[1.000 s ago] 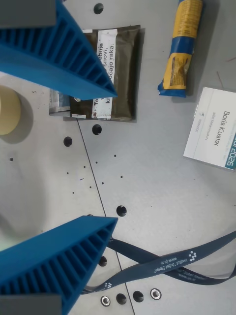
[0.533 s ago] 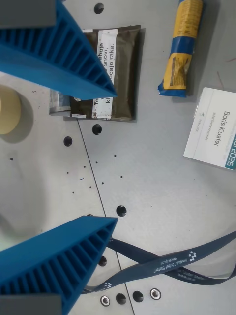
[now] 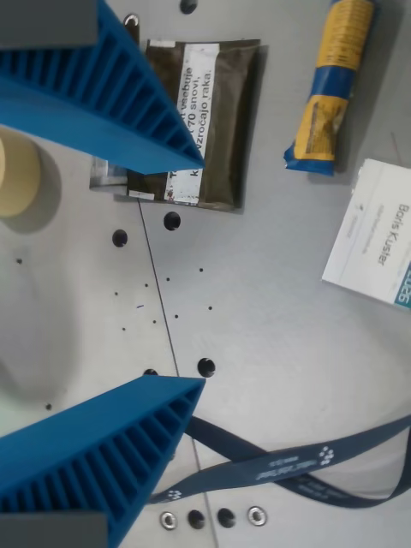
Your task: Move above the blue bag
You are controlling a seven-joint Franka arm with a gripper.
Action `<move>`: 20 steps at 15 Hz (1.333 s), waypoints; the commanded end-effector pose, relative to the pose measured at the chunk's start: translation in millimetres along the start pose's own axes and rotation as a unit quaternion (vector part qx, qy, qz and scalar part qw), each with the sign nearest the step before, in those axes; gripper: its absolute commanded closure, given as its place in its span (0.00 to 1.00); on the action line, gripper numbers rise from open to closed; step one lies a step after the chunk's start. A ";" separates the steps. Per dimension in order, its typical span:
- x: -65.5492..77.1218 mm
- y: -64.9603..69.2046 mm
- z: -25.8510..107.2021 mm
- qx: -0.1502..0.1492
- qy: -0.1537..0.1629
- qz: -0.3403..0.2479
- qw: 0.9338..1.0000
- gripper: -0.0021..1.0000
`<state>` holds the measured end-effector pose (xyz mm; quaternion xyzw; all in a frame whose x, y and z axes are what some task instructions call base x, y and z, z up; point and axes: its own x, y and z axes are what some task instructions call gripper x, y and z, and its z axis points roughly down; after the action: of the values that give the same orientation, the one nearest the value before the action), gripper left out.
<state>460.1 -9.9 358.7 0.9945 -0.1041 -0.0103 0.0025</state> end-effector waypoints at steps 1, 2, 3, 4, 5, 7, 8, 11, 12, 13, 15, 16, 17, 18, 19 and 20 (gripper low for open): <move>-0.9 -6.6 11.2 0.011 0.026 -0.115 0.993 0.00; -0.9 -9.4 15.4 0.012 0.028 -0.131 0.991 0.00; -1.0 -12.4 19.9 0.013 0.030 -0.148 0.988 0.00; -1.1 -15.5 24.5 0.014 0.032 -0.164 0.986 0.00; -1.2 -18.8 29.3 0.014 0.032 -0.181 0.983 0.00; -1.0 -25.9 39.0 0.015 0.032 -0.214 0.976 0.00; -0.9 -29.7 43.9 0.015 0.032 -0.230 0.973 0.00; 0.0 -42.5 58.3 0.015 0.031 -0.278 0.960 0.00; 0.5 -47.0 63.1 0.015 0.031 -0.294 0.955 0.00; 0.9 -51.7 67.8 0.015 0.031 -0.310 0.950 0.00; 1.9 -61.1 77.3 0.016 0.031 -0.342 0.939 0.00; 2.5 -65.8 82.1 0.016 0.030 -0.357 0.933 0.00; 3.1 -70.5 86.8 0.016 0.031 -0.373 0.927 0.00; 3.7 -75.2 91.6 0.016 0.030 -0.388 0.921 0.00; 4.4 -79.8 96.3 0.015 0.030 -0.404 0.914 0.00; 5.1 -84.4 101.1 0.016 0.031 -0.419 0.907 0.00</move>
<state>481.9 70.4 259.2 0.9856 0.1688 -0.0146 0.0006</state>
